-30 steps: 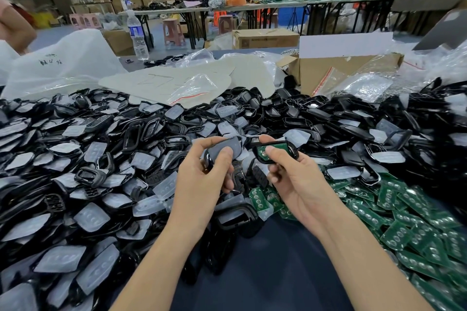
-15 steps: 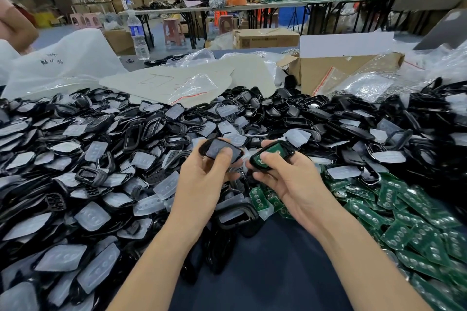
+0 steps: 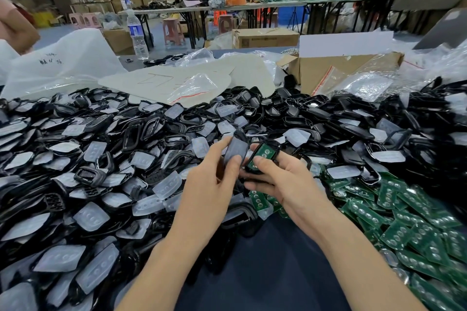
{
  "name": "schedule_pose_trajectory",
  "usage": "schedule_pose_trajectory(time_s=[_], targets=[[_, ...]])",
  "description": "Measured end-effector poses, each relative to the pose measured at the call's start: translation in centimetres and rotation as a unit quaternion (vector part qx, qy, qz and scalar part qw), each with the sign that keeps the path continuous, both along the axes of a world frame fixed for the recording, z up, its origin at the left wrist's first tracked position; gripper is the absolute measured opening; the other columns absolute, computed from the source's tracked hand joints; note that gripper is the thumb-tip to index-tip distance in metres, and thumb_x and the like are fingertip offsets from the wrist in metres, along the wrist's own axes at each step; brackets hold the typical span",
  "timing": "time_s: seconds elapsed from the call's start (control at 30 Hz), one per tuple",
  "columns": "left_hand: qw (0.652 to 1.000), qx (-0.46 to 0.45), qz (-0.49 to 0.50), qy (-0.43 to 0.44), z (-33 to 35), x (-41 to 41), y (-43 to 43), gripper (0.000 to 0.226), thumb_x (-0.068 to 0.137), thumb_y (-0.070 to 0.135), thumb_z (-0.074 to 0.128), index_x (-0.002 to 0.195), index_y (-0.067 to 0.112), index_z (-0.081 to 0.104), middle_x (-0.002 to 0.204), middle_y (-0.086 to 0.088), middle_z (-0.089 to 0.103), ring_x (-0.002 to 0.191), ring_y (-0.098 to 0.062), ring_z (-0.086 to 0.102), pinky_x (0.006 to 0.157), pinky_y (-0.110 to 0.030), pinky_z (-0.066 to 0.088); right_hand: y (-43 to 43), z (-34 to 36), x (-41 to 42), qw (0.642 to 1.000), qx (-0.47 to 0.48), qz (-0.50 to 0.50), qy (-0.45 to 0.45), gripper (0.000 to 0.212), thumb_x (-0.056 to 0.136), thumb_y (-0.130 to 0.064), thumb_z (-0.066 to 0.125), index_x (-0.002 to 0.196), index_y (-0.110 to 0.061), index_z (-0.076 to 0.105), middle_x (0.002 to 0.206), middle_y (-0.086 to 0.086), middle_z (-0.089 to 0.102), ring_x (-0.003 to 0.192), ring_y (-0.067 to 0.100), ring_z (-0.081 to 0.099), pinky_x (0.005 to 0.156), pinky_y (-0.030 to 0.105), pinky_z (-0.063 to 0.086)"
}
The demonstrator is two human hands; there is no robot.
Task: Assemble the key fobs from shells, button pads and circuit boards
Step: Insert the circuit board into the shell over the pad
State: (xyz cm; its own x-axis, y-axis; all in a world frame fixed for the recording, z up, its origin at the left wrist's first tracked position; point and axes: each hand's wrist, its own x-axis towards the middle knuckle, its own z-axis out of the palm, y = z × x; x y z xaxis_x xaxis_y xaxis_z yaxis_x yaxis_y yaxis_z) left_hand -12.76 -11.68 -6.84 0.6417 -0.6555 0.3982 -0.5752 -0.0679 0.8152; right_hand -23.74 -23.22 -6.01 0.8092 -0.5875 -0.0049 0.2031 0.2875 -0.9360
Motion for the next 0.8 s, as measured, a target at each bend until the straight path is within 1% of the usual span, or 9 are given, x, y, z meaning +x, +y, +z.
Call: schedule_pose_trajectory(time_s=[0.03, 0.13, 0.2, 0.37, 0.43, 0.5, 0.6, 0.73, 0.8], targets=[[1.0, 0.004, 0.007, -0.029, -0.02, -0.07, 0.08, 0.036, 0.1, 0.041, 0.054, 0.136, 0.039, 0.051, 0.082, 0.019, 0.063, 0.066, -0.008, 0.059, 0.06, -0.018, 0.047, 0.01, -0.06, 0.05, 1.0, 0.001, 0.001, 0.001, 0.019, 0.102, -0.007, 0.057, 0.116, -0.008, 0.068, 0.108, 0.008, 0.077, 0.097, 0.024, 0.076, 0.072, 0.025, 0.059], [0.998, 0.012, 0.019, -0.064, 0.02, -0.2, 0.2, 0.032, 0.1, 0.042, 0.054, 0.132, 0.041, 0.049, 0.082, 0.03, 0.06, 0.066, 0.0, 0.057, 0.059, -0.012, 0.041, 0.01, -0.27, 0.17, 1.0, -0.003, 0.006, 0.006, 0.017, 0.099, -0.005, 0.06, 0.11, -0.01, 0.071, 0.108, 0.007, 0.078, 0.096, 0.02, 0.075, 0.076, 0.023, 0.058], [0.997, 0.019, 0.021, -0.077, -0.01, -0.22, 0.23, 0.031, 0.1, 0.044, 0.052, 0.131, 0.04, 0.047, 0.084, 0.032, 0.06, 0.069, 0.001, 0.058, 0.06, -0.011, 0.041, 0.01, -0.36, 0.22, 1.0, -0.007, 0.01, 0.012, 0.016, 0.098, -0.006, 0.063, 0.107, -0.012, 0.074, 0.11, 0.007, 0.077, 0.098, 0.021, 0.075, 0.078, 0.023, 0.059], [0.994, 0.039, 0.02, -0.096, 0.08, -0.47, 0.24, 0.03, 0.1, 0.045, 0.049, 0.129, 0.041, 0.043, 0.087, 0.034, 0.059, 0.069, 0.0, 0.058, 0.059, -0.015, 0.042, 0.19, -0.4, 0.18, 0.999, -0.02, 0.02, 0.013, 0.021, 0.095, -0.007, 0.066, 0.098, -0.024, 0.078, 0.107, 0.006, 0.078, 0.095, 0.021, 0.075, 0.076, 0.023, 0.059], [0.993, 0.043, 0.021, -0.106, 0.14, -0.53, 0.25, 0.028, 0.099, 0.047, 0.047, 0.127, 0.045, 0.04, 0.088, 0.037, 0.058, 0.07, 0.0, 0.057, 0.061, -0.017, 0.043, 0.17, -0.37, 0.14, 0.999, -0.025, 0.021, 0.012, 0.021, 0.095, -0.008, 0.066, 0.102, -0.024, 0.076, 0.108, 0.006, 0.077, 0.096, 0.022, 0.075, 0.076, 0.024, 0.059], [0.992, 0.045, 0.023, -0.111, 0.12, -0.52, 0.26, 0.028, 0.1, 0.047, 0.046, 0.127, 0.045, 0.039, 0.087, 0.037, 0.057, 0.069, 0.001, 0.057, 0.061, -0.017, 0.043, 0.09, -0.37, 0.12, 0.999, -0.028, 0.02, 0.011, 0.02, 0.096, -0.007, 0.065, 0.11, -0.019, 0.071, 0.108, 0.006, 0.077, 0.096, 0.023, 0.075, 0.076, 0.024, 0.059], [0.993, 0.046, 0.02, -0.112, 0.1, -0.51, 0.25, 0.029, 0.1, 0.048, 0.046, 0.129, 0.044, 0.04, 0.091, 0.032, 0.059, 0.07, -0.001, 0.059, 0.061, -0.02, 0.045, 0.04, -0.4, 0.09, 0.999, -0.031, 0.02, 0.014, 0.022, 0.093, -0.01, 0.067, 0.113, -0.018, 0.069, 0.109, 0.006, 0.077, 0.095, 0.023, 0.075, 0.076, 0.024, 0.059], [0.991, 0.043, 0.019, -0.129, 0.12, -0.62, 0.21, 0.031, 0.099, 0.047, 0.045, 0.128, 0.046, 0.037, 0.099, 0.035, 0.056, 0.072, 0.002, 0.059, 0.064, -0.019, 0.046, 0.07, -0.41, 0.11, 0.999, -0.049, 0.017, 0.016, 0.021, 0.088, -0.017, 0.069, 0.102, -0.031, 0.074, 0.107, 0.004, 0.077, 0.096, 0.022, 0.075, 0.077, 0.025, 0.059], [0.99, 0.045, 0.019, -0.135, 0.08, -0.59, 0.19, 0.032, 0.099, 0.046, 0.046, 0.129, 0.046, 0.036, 0.098, 0.034, 0.055, 0.071, 0.003, 0.057, 0.063, -0.017, 0.045, 0.1, -0.47, 0.15, 0.998, -0.061, 0.017, 0.016, 0.022, 0.088, -0.017, 0.069, 0.101, -0.035, 0.074, 0.107, 0.002, 0.078, 0.095, 0.021, 0.075, 0.077, 0.025, 0.06]])
